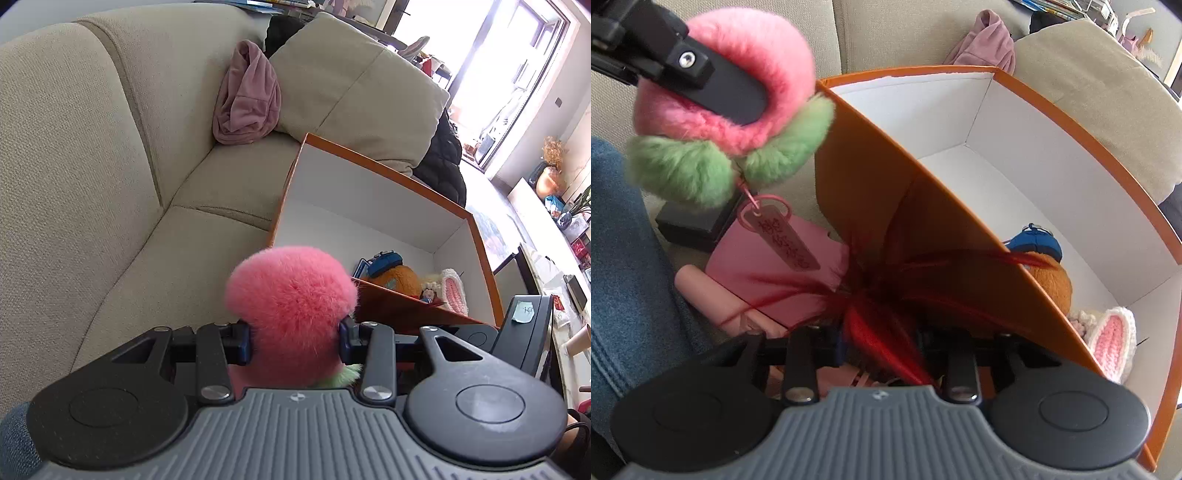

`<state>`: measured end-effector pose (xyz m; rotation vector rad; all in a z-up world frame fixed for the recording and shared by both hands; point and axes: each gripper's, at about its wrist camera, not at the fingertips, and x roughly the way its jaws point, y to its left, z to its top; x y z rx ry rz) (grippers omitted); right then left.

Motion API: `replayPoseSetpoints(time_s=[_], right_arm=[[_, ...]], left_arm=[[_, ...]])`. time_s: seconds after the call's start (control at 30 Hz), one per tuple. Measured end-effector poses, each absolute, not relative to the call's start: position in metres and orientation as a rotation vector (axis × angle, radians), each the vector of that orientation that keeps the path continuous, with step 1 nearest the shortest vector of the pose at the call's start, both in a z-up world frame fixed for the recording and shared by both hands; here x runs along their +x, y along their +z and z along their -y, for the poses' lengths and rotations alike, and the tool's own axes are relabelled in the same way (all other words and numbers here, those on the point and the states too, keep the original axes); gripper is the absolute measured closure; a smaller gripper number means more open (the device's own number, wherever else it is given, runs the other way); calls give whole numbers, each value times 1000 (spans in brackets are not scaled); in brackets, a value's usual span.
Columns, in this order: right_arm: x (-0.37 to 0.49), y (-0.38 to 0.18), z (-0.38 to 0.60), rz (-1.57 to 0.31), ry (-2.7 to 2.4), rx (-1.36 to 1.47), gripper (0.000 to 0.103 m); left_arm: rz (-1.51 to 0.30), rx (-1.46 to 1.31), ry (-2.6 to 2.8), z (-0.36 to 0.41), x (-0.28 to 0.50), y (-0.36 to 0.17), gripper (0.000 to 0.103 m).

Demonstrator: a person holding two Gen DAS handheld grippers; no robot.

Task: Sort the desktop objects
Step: 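Carry the pompom with left gripper while right gripper carries the feather toy over the box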

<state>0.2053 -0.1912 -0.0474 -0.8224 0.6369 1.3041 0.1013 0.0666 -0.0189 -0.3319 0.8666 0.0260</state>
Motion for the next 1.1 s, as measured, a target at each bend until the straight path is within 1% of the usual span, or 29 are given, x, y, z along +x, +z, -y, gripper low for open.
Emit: replayPoseSetpoints(time_s=[0.03, 0.07, 0.1, 0.17, 0.33, 0.53, 0.67, 0.73, 0.83, 1.1], right_arm=[[206, -47, 192, -630, 1300, -820, 88], [207, -44, 195, -627, 1300, -805, 92], [209, -39, 198, -625, 1298, -790, 94], [212, -28, 208, -620, 1298, -763, 97], [220, 7, 235, -618, 1326, -674, 98], [239, 66, 261, -607, 1356, -506, 98], [265, 107, 270, -575, 1322, -395, 98], [284, 118, 270, -562, 1278, -367, 98], [320, 121, 260, -585, 1206, -330, 98], [406, 71, 222, -714, 1055, -290, 98]], left_arm=[[-866, -333, 24, -67, 102, -19, 56], [-865, -334, 21, -68, 102, -19, 56], [-862, -334, 18, -68, 102, -18, 56], [-853, -335, 8, -68, 101, -15, 56], [-827, -341, -25, -65, 100, -2, 56], [-792, -328, -76, -56, 105, 21, 56], [-777, -329, -138, -48, 124, 37, 56], [-774, -327, -165, -41, 138, 42, 56], [-785, -339, -201, -31, 165, 43, 56], [-874, -329, -269, 4, 238, 10, 55]])
